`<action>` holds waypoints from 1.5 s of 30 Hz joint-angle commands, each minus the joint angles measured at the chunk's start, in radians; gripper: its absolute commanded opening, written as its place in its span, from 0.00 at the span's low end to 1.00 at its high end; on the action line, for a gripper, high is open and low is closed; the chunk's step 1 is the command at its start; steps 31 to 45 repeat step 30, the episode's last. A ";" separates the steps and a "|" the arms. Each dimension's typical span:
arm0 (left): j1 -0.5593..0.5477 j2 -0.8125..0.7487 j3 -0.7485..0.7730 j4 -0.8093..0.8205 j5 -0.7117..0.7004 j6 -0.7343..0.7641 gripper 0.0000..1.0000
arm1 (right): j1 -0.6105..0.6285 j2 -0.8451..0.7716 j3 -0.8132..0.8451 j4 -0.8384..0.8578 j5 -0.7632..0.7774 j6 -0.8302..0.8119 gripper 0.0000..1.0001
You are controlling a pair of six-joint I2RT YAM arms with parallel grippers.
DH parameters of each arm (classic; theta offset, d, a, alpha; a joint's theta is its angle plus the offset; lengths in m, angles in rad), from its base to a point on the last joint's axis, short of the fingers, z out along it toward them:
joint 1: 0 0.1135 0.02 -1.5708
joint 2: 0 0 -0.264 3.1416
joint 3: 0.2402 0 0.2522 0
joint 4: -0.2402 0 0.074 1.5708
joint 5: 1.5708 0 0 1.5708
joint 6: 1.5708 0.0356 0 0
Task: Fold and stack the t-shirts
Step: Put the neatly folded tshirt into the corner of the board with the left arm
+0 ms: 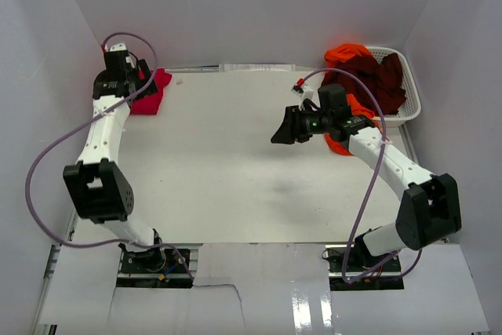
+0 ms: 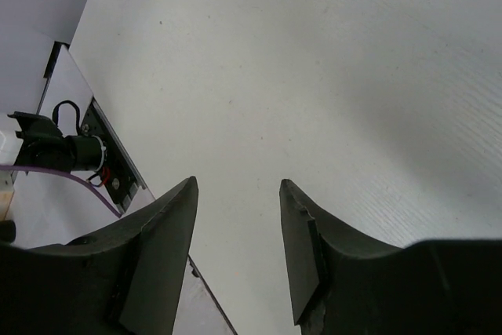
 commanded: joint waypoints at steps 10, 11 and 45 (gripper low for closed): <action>-0.023 -0.570 -0.492 0.082 0.171 0.085 0.98 | 0.004 -0.371 -0.168 -0.066 0.148 -0.041 0.73; -0.023 -0.588 -0.502 0.083 0.167 0.082 0.98 | 0.003 -0.385 -0.175 -0.066 0.148 -0.042 0.73; -0.023 -0.668 -0.533 0.080 0.139 0.111 0.98 | 0.003 -0.495 -0.266 -0.077 0.101 -0.050 0.75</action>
